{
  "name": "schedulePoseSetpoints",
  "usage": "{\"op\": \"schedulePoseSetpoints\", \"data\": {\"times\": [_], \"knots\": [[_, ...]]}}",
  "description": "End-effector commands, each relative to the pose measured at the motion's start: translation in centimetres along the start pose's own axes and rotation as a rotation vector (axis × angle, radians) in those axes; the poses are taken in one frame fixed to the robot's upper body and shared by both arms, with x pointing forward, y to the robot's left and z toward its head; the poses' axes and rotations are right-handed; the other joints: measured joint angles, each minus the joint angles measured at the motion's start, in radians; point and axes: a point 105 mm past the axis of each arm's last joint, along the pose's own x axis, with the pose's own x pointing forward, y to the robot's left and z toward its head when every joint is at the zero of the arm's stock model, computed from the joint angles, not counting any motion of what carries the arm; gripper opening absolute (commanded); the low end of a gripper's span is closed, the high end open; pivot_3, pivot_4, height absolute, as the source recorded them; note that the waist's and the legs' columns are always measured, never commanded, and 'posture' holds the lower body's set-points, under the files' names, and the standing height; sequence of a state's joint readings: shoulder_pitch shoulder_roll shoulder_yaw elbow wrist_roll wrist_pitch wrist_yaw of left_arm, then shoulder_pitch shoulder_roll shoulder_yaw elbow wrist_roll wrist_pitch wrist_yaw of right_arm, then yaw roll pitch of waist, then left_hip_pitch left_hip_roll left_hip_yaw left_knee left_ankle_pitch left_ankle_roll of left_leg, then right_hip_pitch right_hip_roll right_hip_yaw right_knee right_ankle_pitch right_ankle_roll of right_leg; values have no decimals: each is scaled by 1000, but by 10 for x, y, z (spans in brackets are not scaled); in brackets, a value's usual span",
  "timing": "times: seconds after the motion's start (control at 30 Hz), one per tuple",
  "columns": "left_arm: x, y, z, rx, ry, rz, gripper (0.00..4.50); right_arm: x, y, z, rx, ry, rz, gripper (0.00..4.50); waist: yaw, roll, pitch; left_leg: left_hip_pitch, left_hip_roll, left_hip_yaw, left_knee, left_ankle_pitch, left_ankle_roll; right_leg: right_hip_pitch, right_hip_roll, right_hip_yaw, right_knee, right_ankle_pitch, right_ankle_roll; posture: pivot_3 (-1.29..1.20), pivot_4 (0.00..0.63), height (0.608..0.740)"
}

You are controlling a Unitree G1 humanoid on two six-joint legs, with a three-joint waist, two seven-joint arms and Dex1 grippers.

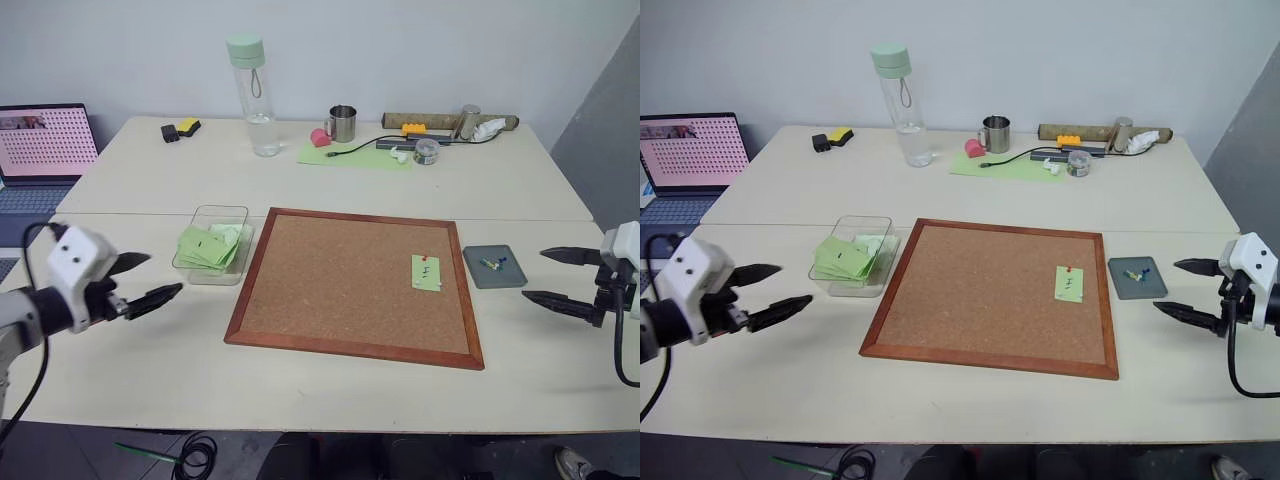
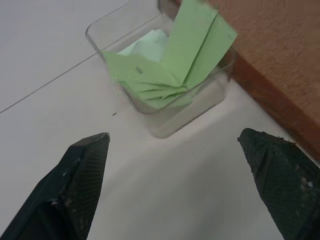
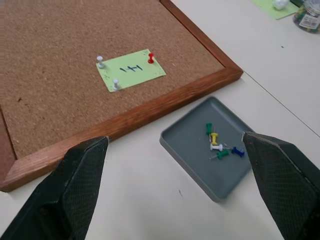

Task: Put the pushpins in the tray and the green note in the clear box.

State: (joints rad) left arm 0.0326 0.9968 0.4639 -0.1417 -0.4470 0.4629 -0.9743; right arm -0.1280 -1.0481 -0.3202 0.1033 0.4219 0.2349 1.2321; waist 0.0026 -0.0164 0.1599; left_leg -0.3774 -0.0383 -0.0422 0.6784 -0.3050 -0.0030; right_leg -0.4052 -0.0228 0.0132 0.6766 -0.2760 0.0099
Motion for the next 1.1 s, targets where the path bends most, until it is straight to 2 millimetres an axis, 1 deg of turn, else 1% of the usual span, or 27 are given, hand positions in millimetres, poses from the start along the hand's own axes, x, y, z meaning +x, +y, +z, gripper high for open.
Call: {"op": "schedulePoseSetpoints", "data": {"times": [0.03, 0.07, 0.1, 0.13, 0.27, 0.33, 0.4, 0.47, 0.5, 0.57, 0.67, 0.8, 0.97, 1.1], "knots": [[29, -43, 39, 93, -102, -197, 3402, 6, 9, 22, -46, -51, 35, 4500, -1, 0, 0, 0, 0, 0, 0, 0, 0, 0, 0, 0, 0, 0, 0, 0, 150, 740], [39, -56, 47, 108, -127, -253, 3189, 10, 14, 26, -50, -64, 52, 4500, -2, 0, 0, 0, 0, 0, 0, 0, 0, 0, 0, 0, 0, 0, 0, 0, 150, 740], [49, -70, 53, 121, -151, -312, 3172, 15, 19, 30, -53, -77, 70, 4500, -2, 0, 0, 0, 0, 0, 0, 0, 0, 0, 0, 0, 0, 0, 0, 0, 150, 740], [57, -80, 56, 128, -166, -352, 3029, 19, 23, 33, -53, -86, 83, 4500, 0, 0, 0, 0, 0, 0, 0, 0, 0, 0, 0, 0, 0, 0, 0, 0, 150, 740], [91, -115, 62, 144, -207, -475, 2087, 39, 36, 40, -40, -123, 111, 4500, 1, 0, 0, -1, 0, 0, 2, 0, 0, 0, 1, 0, 1, 0, 1, 0, 150, 740], [106, -128, 66, 137, -236, -516, 1559, 47, 39, 43, -38, -132, 118, 4500, 1, -1, 0, -1, 0, 0, 2, 0, 0, 0, 1, 0, 1, 0, 1, 0, 150, 740], [121, -135, 69, 128, -264, -525, 1107, 55, 41, 44, -32, -136, 120, 4500, -1, -1, 0, -1, 0, 0, 2, 0, 0, 0, 1, 0, 1, 0, 1, 0, 150, 740], [141, -146, 72, 146, -289, -536, 596, 66, 40, 46, -23, -137, 108, 4500, 0, -1, 0, -1, 0, 0, 2, 0, 0, 0, 1, 0, 2, 0, 1, 0, 150, 740], [146, -149, 73, 154, -295, -540, 485, 69, 40, 47, -21, -137, 104, 4500, 0, -1, 0, -1, -1, 0, 2, 0, 0, 0, 1, 0, 2, 0, 1, 0, 150, 740], [164, -160, 74, 153, -317, -552, 45, 82, 34, 45, -6, -124, 74, 4500, 0, -1, 0, -1, -1, 0, 2, 0, 0, 0, 1, 0, 2, 0, 1, 0, 150, 740], [185, -171, 73, 126, -333, -554, 45, 100, 29, 41, -10, -97, 47, 4500, 0, -2, 0, -1, -1, 0, 3, 1, -1, 0, 1, 0, 2, 0, 1, 0, 150, 740], [206, -173, 61, 60, -318, -522, 45, 119, 21, 34, -16, -78, 20, 4500, -1, -2, 0, -2, -1, 0, 3, 1, -1, -1, 1, 0, 2, 0, 1, 0, 150, 740], [219, -176, 36, 14, -259, -492, 45, 138, 11, 28, -28, -77, -8, 4500, -2, -1, 0, -2, -1, 0, 3, 1, -1, -2, 1, 0, 2, 0, 1, 0, 150, 740], [219, -178, 30, 15, -246, -490, 45, 148, 7, 25, -26, -91, -8, 4500, -2, -1, -1, 1, -1, 0, 3, 1, -1, 0, 1, 0, 3, 0, 1, 0, 150, 740]]}}
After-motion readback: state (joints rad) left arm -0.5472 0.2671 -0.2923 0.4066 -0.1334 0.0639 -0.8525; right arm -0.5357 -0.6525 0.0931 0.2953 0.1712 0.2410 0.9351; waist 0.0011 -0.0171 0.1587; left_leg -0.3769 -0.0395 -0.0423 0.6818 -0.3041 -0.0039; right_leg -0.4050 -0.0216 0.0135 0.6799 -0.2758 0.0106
